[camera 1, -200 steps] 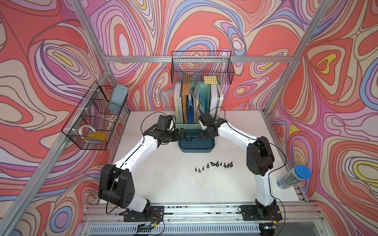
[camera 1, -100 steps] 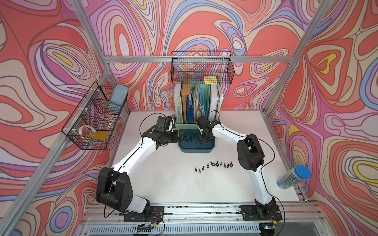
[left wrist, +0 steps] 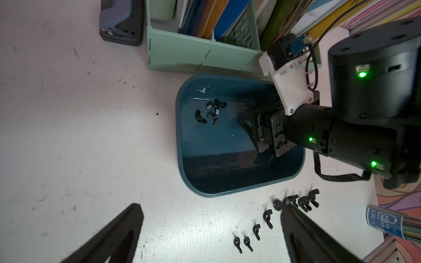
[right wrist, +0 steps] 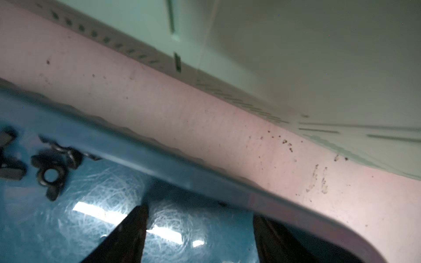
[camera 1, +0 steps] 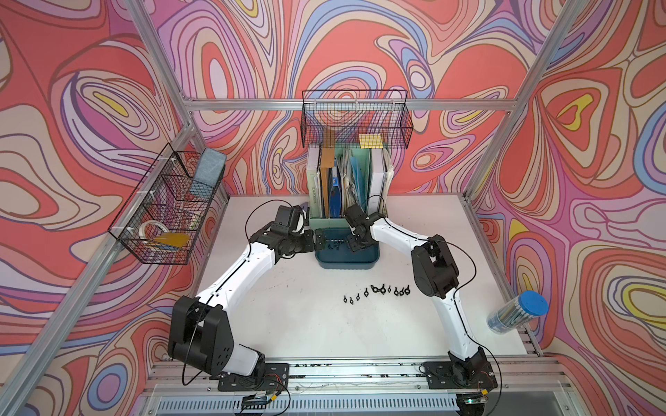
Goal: Take out the wing nut from the storage box
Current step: Pick up the wing nut from the storage box.
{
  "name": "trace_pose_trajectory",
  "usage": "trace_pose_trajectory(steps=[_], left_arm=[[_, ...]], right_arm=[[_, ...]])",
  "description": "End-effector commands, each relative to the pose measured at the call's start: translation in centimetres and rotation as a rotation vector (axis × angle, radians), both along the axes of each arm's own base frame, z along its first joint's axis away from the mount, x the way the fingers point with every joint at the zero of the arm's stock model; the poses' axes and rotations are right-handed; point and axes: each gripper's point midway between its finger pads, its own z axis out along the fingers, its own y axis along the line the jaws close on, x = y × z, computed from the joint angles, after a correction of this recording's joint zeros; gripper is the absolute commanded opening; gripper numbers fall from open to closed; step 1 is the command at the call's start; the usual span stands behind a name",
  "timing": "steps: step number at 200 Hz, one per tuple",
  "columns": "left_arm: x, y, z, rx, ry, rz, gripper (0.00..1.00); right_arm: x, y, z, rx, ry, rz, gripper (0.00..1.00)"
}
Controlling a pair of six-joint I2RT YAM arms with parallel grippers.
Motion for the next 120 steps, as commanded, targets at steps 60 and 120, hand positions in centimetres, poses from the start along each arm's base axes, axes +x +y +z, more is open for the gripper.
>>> trace_pose_trajectory(steps=[60, 120], left_arm=[[-0.6, 0.9, -0.1, 0.024, 0.012, 0.008, 0.99], [-0.5, 0.9, -0.3, 0.022, 0.015, 0.009, 0.99]], right_arm=[[0.3, 1.6, -1.0, 0.115, 0.028, -0.044, 0.75], [-1.8, 4.1, -0.1, 0.308, 0.100, -0.095, 0.71]])
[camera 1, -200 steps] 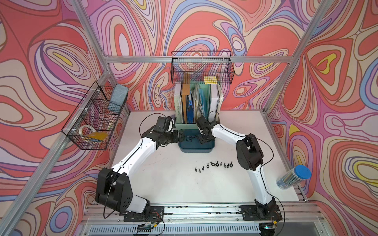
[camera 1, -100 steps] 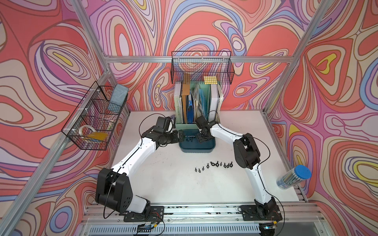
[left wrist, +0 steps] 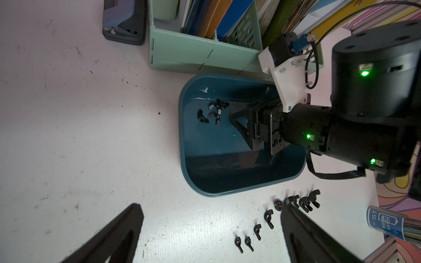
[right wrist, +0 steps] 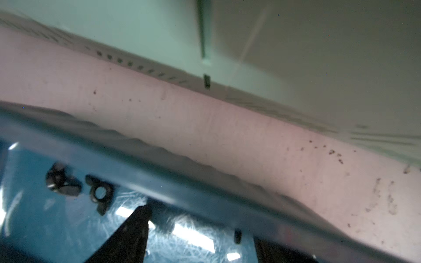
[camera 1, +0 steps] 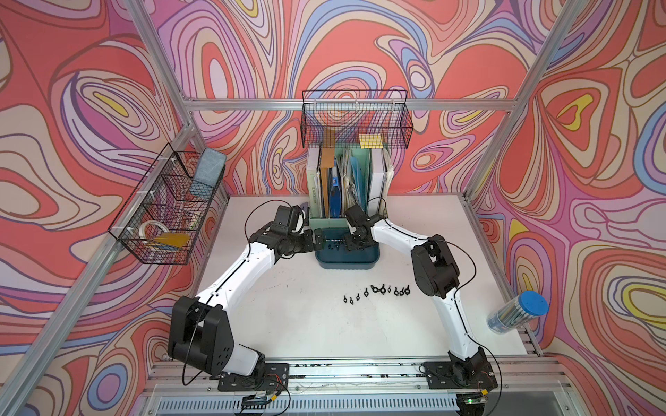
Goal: Take out the wing nut from the storage box
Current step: Pick up the wing nut from the storage box.
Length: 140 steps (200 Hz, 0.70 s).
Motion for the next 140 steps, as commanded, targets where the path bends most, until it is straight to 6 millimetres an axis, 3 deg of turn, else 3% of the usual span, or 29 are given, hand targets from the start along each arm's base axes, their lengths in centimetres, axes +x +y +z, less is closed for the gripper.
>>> trace_pose_trajectory(steps=[1, 37, 77, 140], left_arm=[[-0.5, 0.7, -0.2, 0.021, 0.012, 0.003, 0.99], [-0.5, 0.6, -0.4, 0.018, 0.016, 0.002, 0.99], [-0.5, 0.7, -0.4, 0.023, 0.014, 0.003, 0.99], [-0.4, 0.7, -0.4, 0.023, 0.013, 0.004, 0.99]], right_arm=[[-1.6, 1.5, 0.4, 0.111, 0.068, -0.023, 0.71], [-1.7, 2.8, 1.6, 0.181, 0.066, -0.022, 0.70], [-0.3, 1.6, 3.5, 0.096, -0.019, -0.021, 0.71], [0.4, 0.2, 4.0, 0.039, -0.037, -0.091, 0.65]])
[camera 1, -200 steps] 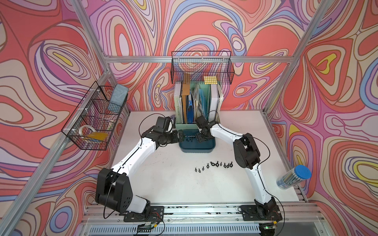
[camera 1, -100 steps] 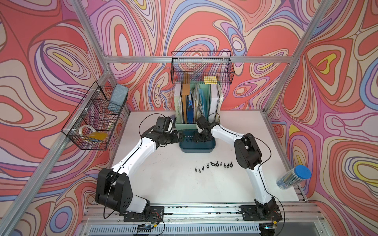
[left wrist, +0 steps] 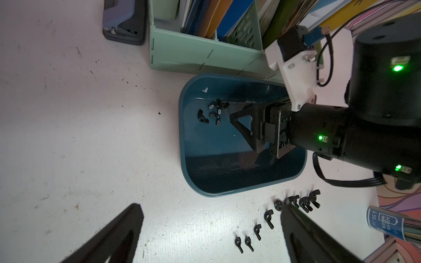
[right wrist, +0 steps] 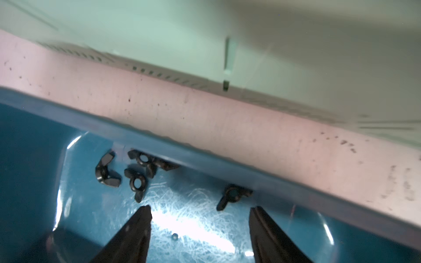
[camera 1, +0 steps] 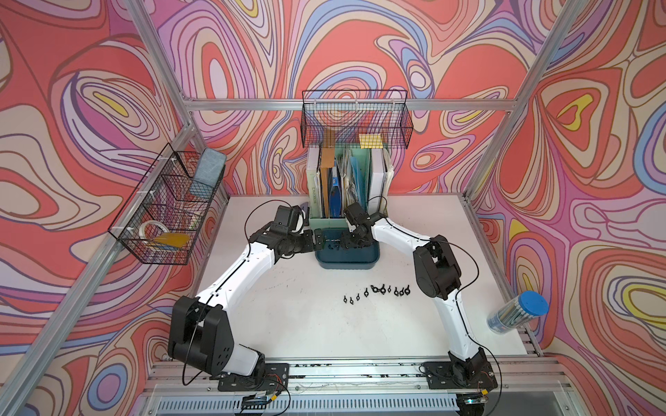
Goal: Take out the wing nut from the storage box
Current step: Pick up the wing nut from the storage box.
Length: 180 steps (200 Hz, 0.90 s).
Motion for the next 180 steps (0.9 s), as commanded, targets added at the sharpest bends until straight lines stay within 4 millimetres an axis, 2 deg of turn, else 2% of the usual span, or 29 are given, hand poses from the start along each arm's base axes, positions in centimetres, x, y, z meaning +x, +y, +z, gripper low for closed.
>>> trace_pose_trajectory(steps=[1, 25, 47, 117, 180], left_arm=[[-0.4, 0.6, -0.4, 0.022, 0.013, 0.004, 0.99], [-0.4, 0.7, -0.3, 0.022, 0.012, 0.004, 0.99], [-0.3, 0.7, -0.2, 0.022, 0.006, 0.005, 0.99], [-0.6, 0.7, 0.5, 0.018, -0.017, 0.000, 0.99], [-0.5, 0.8, 0.5, 0.022, -0.017, 0.001, 0.99]], right_arm=[[0.5, -0.7, 2.3, -0.015, -0.036, -0.053, 0.65], [0.3, -1.0, 2.0, -0.014, 0.004, -0.123, 0.51], [-0.1, -1.2, 1.1, -0.010, 0.049, -0.174, 0.43], [-0.3, -1.7, -0.8, -0.030, 0.097, -0.231, 0.34], [0.4, -1.6, -1.4, -0.015, 0.099, -0.244, 0.34]])
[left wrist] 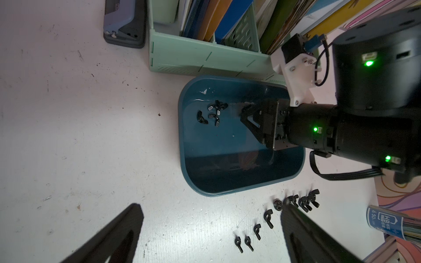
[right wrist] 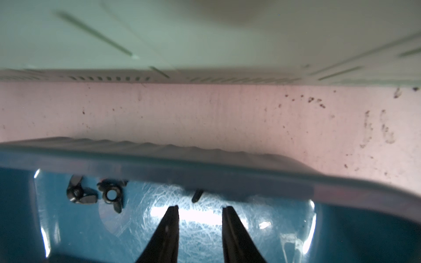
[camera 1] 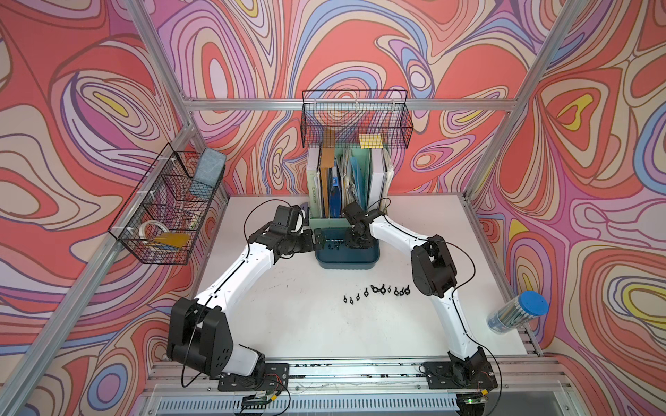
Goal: Take out the wing nut from the storage box
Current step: Pick up the wing nut from the storage box.
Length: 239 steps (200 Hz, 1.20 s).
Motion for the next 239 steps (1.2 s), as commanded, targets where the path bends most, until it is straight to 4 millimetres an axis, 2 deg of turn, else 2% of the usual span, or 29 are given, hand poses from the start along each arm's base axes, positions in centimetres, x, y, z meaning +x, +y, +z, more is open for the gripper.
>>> trace_pose_trajectory(steps=[1, 23, 59, 102, 137, 188, 239], left_arm=[[-0.5, 0.7, 0.2, 0.020, -0.004, 0.007, 0.99], [-0.5, 0.8, 0.1, 0.022, -0.003, 0.009, 0.99], [-0.5, 0.8, 0.2, 0.022, -0.005, 0.007, 0.99], [-0.4, 0.7, 0.1, 0.018, -0.002, 0.003, 0.99], [-0.4, 0.7, 0.1, 0.020, -0.004, 0.003, 0.99], [-0.4, 0.7, 0.4, 0.017, -0.010, 0.005, 0.99], [-0.5, 0.8, 0.7, 0.021, -0.022, 0.008, 0.99]], right_arm=[[0.8, -0.1, -0.7, -0.003, -0.001, -0.021, 0.33], [1.0, 0.0, -0.9, 0.005, 0.004, -0.027, 0.33], [1.1, 0.1, -1.1, 0.009, 0.009, -0.030, 0.27], [1.1, 0.0, -1.0, 0.011, 0.010, -0.034, 0.16], [0.7, -0.2, -0.8, 0.011, 0.012, -0.039, 0.02], [0.4, -0.5, 1.3, 0.022, -0.017, -0.034, 0.00], [-0.8, -1.0, 5.4, 0.058, -0.069, -0.027, 0.00]])
